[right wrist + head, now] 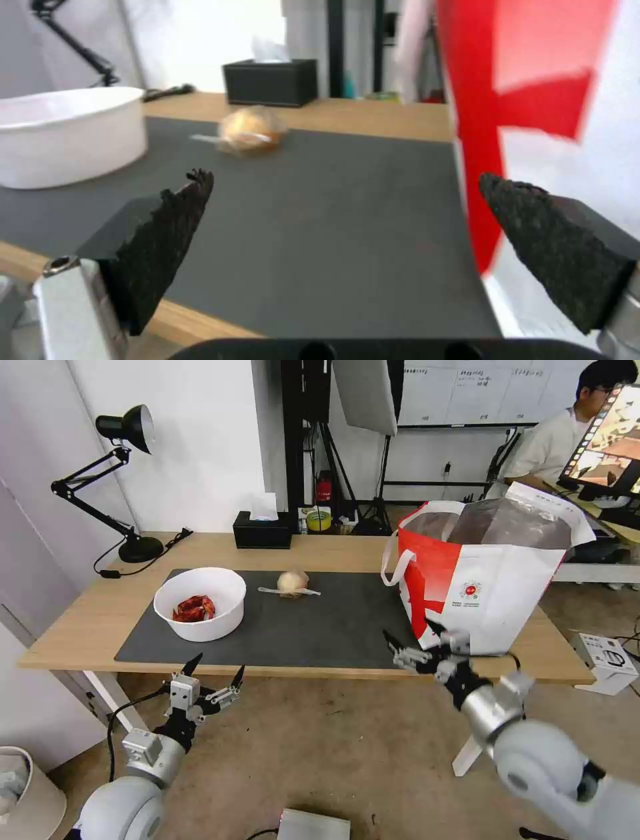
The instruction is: Pick up the trash from the table and place it into the takeout bag.
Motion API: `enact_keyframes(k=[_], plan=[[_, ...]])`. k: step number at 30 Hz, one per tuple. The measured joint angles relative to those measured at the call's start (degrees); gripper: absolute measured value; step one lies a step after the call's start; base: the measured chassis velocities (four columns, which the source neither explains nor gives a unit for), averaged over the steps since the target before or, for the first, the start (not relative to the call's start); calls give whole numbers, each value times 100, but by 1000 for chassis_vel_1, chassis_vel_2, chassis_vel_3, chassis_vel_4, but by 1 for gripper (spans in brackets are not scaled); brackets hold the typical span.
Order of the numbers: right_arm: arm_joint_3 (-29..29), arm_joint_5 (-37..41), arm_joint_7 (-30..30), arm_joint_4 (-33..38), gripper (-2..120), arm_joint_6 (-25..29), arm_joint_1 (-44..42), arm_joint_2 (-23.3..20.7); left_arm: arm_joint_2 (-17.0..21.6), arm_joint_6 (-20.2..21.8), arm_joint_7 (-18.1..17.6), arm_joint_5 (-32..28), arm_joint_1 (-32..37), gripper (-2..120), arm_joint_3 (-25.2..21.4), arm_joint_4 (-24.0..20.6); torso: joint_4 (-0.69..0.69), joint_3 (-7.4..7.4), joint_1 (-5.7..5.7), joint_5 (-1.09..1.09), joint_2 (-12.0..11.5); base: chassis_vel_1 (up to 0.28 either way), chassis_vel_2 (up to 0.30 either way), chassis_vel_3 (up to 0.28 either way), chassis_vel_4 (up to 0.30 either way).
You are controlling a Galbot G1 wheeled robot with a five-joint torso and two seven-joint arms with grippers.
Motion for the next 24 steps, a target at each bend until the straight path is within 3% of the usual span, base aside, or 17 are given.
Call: enact_keyframes(k=[7,24], plan=[[15,-241,176,-256,100,431,-218,292,-4,7,6,43,19,100,17,44,2,0,1,0,0,0,0,0,0],[-37,-516,306,-489,100,590,-637,773,-14,-14,8,26,50,100,-61,30,1,0,1,0,0,0,0,0,0]])
